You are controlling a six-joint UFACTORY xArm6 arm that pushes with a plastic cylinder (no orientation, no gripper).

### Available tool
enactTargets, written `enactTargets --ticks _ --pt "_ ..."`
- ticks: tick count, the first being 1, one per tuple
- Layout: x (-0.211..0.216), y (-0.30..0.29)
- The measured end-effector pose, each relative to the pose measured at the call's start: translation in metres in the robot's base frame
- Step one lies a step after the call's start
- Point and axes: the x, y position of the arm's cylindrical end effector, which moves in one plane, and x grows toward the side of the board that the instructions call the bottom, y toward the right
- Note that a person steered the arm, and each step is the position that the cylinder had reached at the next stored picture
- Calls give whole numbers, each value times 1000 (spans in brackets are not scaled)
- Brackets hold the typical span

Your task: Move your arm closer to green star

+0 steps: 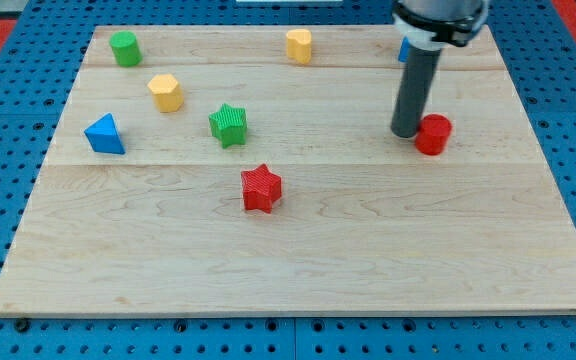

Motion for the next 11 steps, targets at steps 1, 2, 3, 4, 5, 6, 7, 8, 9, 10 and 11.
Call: enactTargets --ticks 1,2,3,4,5,6,7,8,9,10,11 --pt "0 -2" --pt "0 -10" --pt "0 -17" --pt "0 -23" --pt "0 -33" --pt "0 -45" --pt "0 -62" --pt "0 -91" --pt "0 -142" --pt "0 -198" --pt "0 -232"
